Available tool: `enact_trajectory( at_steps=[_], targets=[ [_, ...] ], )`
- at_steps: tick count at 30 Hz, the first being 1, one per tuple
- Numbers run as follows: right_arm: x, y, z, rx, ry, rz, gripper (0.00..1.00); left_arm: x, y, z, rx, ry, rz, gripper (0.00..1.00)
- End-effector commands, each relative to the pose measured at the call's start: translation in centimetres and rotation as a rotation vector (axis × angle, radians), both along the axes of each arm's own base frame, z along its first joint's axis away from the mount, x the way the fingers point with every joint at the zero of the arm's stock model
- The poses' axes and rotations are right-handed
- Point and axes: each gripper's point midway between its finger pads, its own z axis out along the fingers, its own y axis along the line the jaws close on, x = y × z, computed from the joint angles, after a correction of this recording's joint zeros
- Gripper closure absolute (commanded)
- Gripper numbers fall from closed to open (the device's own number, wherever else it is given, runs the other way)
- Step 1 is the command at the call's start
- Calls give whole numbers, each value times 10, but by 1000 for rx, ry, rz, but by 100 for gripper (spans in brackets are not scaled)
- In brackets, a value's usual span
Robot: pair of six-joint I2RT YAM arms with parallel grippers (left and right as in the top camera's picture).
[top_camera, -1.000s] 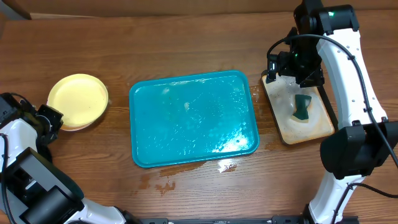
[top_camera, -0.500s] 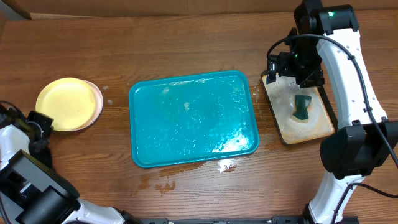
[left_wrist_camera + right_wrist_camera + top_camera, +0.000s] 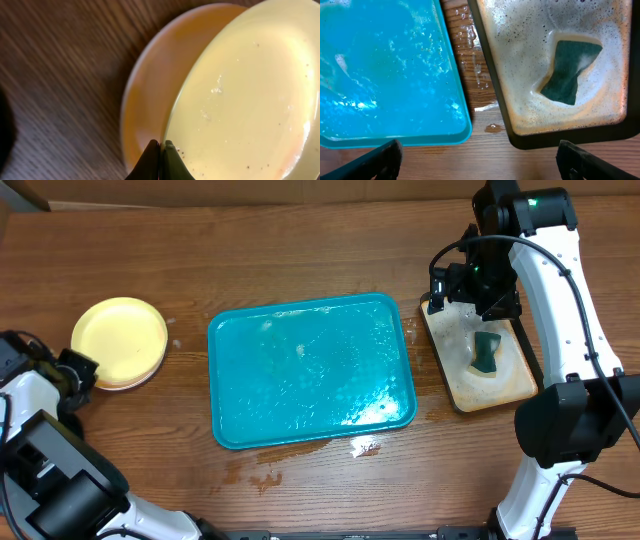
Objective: Clean dirty plates on tray and stack at the side
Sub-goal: 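Lower the yellow plate onto the white plate stack with the left gripper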
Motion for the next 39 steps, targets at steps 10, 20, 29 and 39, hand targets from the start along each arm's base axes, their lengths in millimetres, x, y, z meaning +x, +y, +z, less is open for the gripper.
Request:
enact_trajectory(
  at_steps=[10,20,29,39],
  targets=[
    [2,3,14,15,-50,9,0,-7,3,-5,13,40,2,96],
    [3,3,14,15,-53,8,0,-17,16,-4,3,27,36,96],
    [4,3,14,15,-55,8,0,-10,9,-4,4,21,14,84],
    [4,4,14,16,-57,9,0,-5,3,-2,-23,-5,-14,0]
  ],
)
